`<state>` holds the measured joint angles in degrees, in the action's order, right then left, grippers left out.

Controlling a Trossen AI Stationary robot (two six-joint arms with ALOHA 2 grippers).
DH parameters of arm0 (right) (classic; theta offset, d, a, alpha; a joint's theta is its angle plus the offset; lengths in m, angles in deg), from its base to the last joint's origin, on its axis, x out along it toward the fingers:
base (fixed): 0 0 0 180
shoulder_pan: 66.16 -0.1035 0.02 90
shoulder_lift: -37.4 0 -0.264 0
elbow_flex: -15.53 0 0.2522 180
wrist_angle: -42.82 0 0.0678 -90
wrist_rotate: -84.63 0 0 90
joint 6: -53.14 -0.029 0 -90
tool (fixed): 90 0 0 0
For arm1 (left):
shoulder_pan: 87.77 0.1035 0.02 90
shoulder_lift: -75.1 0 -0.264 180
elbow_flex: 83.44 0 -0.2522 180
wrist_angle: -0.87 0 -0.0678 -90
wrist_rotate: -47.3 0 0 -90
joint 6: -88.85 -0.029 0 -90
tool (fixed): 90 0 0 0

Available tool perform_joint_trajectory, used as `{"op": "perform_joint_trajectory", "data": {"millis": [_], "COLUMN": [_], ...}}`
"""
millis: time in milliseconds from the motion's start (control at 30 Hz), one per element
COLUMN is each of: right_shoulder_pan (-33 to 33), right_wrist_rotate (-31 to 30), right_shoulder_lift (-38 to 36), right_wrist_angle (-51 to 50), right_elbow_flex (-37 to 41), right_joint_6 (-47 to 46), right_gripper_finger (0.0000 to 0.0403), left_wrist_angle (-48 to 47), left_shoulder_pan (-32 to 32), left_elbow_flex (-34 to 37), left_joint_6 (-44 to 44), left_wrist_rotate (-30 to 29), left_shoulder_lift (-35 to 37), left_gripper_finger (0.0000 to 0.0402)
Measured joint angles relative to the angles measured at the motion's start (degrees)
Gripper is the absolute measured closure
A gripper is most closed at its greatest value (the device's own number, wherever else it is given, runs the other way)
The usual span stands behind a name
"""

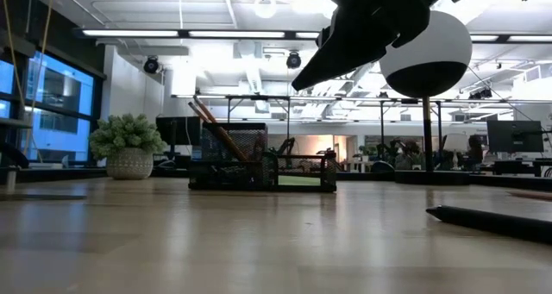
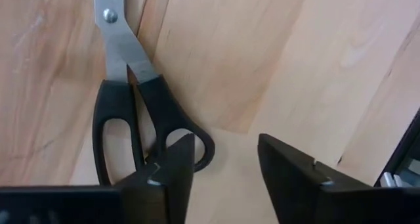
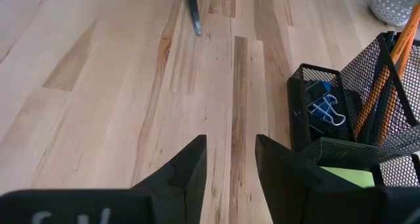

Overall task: Pick and place office supplies into organizer
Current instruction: Put the scissors into the organizer bin

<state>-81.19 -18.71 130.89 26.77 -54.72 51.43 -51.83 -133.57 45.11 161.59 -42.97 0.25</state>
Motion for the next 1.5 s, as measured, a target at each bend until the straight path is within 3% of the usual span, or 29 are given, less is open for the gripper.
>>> {"op": "perform_joint_trajectory", "data": {"millis": [200, 833, 1033, 1267, 1500], "right_shoulder_pan": [0.0, 0.0, -0.3, -1.2, -1.1], "right_wrist_rotate": [0.0, 0.0, 0.0, 0.0, 0.2], "right_shoulder_lift": [0.0, 0.0, 0.0, 0.0, 0.0], "right_wrist_angle": [0.0, 0.4, 0.4, 0.4, 3.9], "right_elbow_flex": [0.0, 0.0, 0.0, 0.0, 0.0], "right_joint_6": [0.0, -2.0, -3.4, -3.4, -4.7], "right_gripper_finger": [0.0281, 0.0281, 0.0281, 0.0281, 0.0281], "left_wrist_angle": [0.2, 0.0, -0.1, -2.1, -5.1], "left_shoulder_pan": [-0.5, -0.5, -0.5, -0.5, -0.2], "left_elbow_flex": [0.0, -0.3, -0.2, -1.0, -4.0], "left_joint_6": [1.0, 0.9, -4.0, -7.0, -16.2], "left_wrist_rotate": [1.7, 2.1, 0.5, 0.0, 1.1], "left_shoulder_lift": [-3.1, -10.5, -10.6, -10.8, -11.1], "left_gripper_finger": [0.0223, 0.0254, 0.0294, 0.0390, 0.0377]}}
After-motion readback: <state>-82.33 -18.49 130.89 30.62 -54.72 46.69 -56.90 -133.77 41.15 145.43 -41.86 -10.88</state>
